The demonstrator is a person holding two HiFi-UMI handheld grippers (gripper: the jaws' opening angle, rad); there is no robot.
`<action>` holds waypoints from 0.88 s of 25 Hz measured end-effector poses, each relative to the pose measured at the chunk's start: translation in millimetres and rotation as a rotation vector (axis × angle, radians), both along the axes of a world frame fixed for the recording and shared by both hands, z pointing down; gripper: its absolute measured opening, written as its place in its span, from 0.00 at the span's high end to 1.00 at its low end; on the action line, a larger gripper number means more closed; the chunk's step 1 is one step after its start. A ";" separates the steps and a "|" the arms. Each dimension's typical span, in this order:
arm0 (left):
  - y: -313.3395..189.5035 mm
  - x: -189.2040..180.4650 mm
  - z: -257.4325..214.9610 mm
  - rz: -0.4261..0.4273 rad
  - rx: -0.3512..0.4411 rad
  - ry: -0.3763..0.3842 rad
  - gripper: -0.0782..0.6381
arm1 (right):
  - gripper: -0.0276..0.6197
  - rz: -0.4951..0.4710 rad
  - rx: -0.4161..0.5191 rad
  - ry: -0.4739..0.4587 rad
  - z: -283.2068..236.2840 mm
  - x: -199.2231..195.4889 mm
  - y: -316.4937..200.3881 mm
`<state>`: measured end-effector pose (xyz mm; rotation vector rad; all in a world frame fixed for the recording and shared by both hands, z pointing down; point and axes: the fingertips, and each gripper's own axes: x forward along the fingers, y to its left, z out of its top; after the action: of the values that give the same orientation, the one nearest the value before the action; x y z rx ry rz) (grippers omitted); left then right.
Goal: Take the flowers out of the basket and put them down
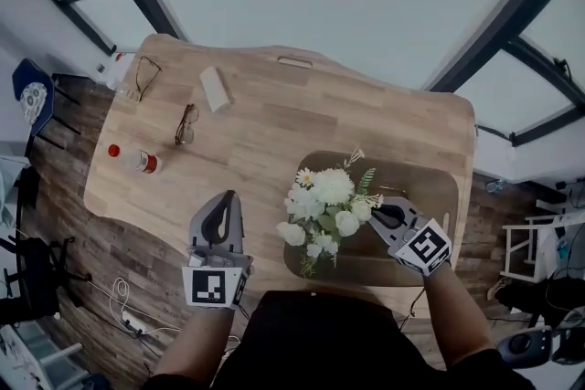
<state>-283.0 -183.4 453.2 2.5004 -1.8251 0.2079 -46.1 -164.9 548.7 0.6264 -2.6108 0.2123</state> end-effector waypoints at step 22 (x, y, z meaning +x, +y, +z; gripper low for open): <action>3.5 -3.8 20.0 -0.012 -0.070 -0.001 0.88 | 0.51 -0.330 -0.066 0.036 35.1 -63.2 25.1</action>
<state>-286.9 -179.9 473.2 2.4425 -1.8001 0.2671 -109.3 -139.8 583.8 0.1697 -2.6122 0.1794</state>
